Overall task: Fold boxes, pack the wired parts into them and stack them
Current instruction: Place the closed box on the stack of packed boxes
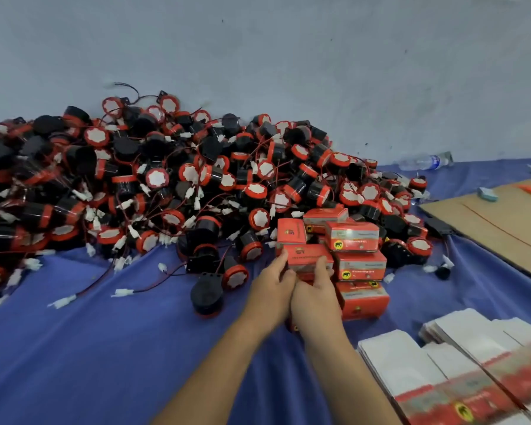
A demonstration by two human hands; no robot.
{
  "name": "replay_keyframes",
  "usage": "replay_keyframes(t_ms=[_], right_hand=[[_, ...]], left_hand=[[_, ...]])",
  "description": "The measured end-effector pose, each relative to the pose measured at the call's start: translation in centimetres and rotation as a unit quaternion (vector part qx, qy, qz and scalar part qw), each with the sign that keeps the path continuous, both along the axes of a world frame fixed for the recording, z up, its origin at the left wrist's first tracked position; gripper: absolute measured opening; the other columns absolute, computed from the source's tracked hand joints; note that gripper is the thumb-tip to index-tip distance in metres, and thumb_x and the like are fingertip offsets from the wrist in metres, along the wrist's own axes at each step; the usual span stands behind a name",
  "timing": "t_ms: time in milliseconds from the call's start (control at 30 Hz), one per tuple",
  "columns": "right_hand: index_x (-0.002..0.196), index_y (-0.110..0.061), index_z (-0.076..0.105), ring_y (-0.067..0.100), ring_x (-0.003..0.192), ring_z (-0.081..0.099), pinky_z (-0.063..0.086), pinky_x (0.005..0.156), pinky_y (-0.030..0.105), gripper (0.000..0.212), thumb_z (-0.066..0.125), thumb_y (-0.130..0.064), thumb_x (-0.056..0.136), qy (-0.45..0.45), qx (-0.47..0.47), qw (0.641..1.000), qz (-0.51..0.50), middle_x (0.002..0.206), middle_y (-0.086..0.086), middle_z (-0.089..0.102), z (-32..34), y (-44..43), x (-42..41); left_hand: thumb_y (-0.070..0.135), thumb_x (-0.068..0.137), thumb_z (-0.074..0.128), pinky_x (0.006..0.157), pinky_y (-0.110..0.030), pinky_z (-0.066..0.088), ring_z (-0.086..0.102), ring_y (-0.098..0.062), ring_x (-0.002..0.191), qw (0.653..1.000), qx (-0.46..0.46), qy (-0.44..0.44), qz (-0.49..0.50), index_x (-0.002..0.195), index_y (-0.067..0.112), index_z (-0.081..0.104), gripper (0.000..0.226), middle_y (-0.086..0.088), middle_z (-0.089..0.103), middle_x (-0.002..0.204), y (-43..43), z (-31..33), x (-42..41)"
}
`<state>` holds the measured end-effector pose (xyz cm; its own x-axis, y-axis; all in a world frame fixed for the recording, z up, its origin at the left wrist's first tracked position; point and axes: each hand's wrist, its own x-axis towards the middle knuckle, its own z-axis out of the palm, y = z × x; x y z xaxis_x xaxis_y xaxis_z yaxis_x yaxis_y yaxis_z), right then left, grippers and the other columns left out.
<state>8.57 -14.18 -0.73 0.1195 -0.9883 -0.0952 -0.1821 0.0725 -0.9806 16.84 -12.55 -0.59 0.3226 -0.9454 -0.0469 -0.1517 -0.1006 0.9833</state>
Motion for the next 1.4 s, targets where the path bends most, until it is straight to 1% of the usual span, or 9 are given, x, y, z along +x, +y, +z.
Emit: replay_keyframes(t_ms=[267, 400, 533, 700, 900, 1067, 1200, 1300, 1400], right_hand=[[0.156, -0.025, 0.031, 0.028, 0.133, 0.053, 0.046, 0.108, 0.049, 0.068, 0.054, -0.001, 0.096, -0.015, -0.002, 1.0, 0.021, 0.154, 0.013, 0.044, 1.4, 2.4, -2.1], [0.134, -0.035, 0.058, 0.001, 0.1, 0.067, 0.055, 0.089, 0.026, 0.054, 0.059, -0.004, 0.09, 0.068, -0.095, 0.993, -0.007, 0.113, -0.014, 0.071, 2.4, 5.9, -7.6], [0.112, -0.032, 0.07, 0.007, 0.09, 0.062, 0.045, 0.073, 0.021, 0.04, 0.068, -0.005, 0.083, 0.207, -0.154, 0.962, -0.085, 0.105, -0.009, 0.066, 2.6, 8.8, -14.8], [0.122, -0.018, 0.07, 0.031, 0.121, 0.051, 0.043, 0.099, 0.039, 0.04, 0.072, -0.018, 0.082, 0.406, -0.066, 0.908, -0.083, 0.126, 0.01, 0.062, 1.1, 10.1, -20.3], [0.131, -0.02, 0.065, 0.032, 0.124, 0.045, 0.042, 0.098, 0.04, 0.041, 0.064, -0.018, 0.091, 0.403, -0.104, 0.907, -0.067, 0.132, 0.01, 0.053, -0.3, 10.4, -21.0], [0.139, -0.034, 0.056, 0.028, 0.13, 0.036, 0.04, 0.101, 0.039, 0.044, 0.055, -0.022, 0.096, 0.419, -0.095, 0.902, -0.046, 0.142, 0.0, 0.046, 0.5, 10.7, -21.4], [0.142, -0.04, 0.05, 0.024, 0.136, 0.027, 0.034, 0.105, 0.044, 0.043, 0.053, -0.04, 0.099, 0.419, -0.125, 0.898, -0.055, 0.147, -0.004, 0.043, 1.9, 11.2, -21.8], [0.144, -0.045, 0.046, 0.021, 0.145, 0.022, 0.028, 0.115, 0.044, 0.055, 0.049, -0.063, 0.092, 0.365, -0.142, 0.92, 0.002, 0.156, -0.005, 0.032, 3.1, 11.8, -21.7], [0.141, -0.043, 0.048, 0.011, 0.142, 0.03, 0.03, 0.113, 0.029, 0.076, 0.048, -0.079, 0.074, 0.201, -0.095, 0.971, 0.089, 0.15, -0.007, 0.034, 4.8, 13.1, -20.3]], left_hand=[[0.01, 0.103, 0.048, 0.109, -0.035, 0.046, 0.057, -0.01, 0.126, 0.992, -0.048, -0.109, 0.032, 0.152, 0.021, 0.042, 0.05, 0.001, 0.06, 0.139, 2.4, 1.2, -1.5], [0.009, 0.096, 0.06, 0.08, -0.021, 0.054, 0.065, -0.003, 0.093, 0.974, -0.133, -0.138, 0.12, 0.114, 0.029, 0.063, 0.027, 0.009, 0.067, 0.107, 6.6, 2.3, -6.4], [0.013, 0.088, 0.068, 0.071, -0.02, 0.052, 0.063, -0.006, 0.079, 0.988, -0.082, -0.126, 0.038, 0.097, 0.032, 0.058, 0.023, 0.009, 0.064, 0.093, 10.4, 1.8, -12.6], [0.03, 0.092, 0.065, 0.097, -0.029, 0.048, 0.056, -0.013, 0.114, 0.986, 0.06, -0.156, -0.002, 0.133, 0.028, 0.04, 0.048, 0.007, 0.053, 0.121, 12.1, -0.2, -18.5], [0.026, 0.084, 0.076, 0.061, -0.019, 0.05, 0.064, -0.009, 0.079, 0.99, 0.087, -0.036, 0.101, 0.091, 0.024, 0.047, 0.03, 0.008, 0.065, 0.084, 12.5, -0.5, -19.7], [0.01, 0.079, 0.08, 0.074, -0.033, 0.058, 0.069, -0.012, 0.081, 0.983, 0.09, 0.064, 0.144, 0.09, 0.026, 0.057, 0.03, 0.004, 0.071, 0.085, 13.0, -0.1, -19.1], [0.005, 0.09, 0.071, 0.06, -0.017, 0.054, 0.071, -0.005, 0.072, 0.955, 0.04, 0.25, 0.153, 0.106, 0.018, 0.059, 0.024, 0.0, 0.077, 0.086, 14.5, 0.9, -17.9], [0.011, 0.094, 0.068, 0.074, -0.026, 0.056, 0.071, -0.011, 0.081, 0.963, -0.011, 0.254, 0.09, 0.112, 0.027, 0.064, 0.024, -0.001, 0.078, 0.096, 17.0, 2.0, -16.3], [0.011, 0.094, 0.067, 0.07, -0.023, 0.053, 0.063, -0.009, 0.074, 0.978, -0.077, 0.187, 0.054, 0.109, 0.036, 0.069, 0.03, -0.003, 0.076, 0.091, 19.8, 3.1, -15.0]])
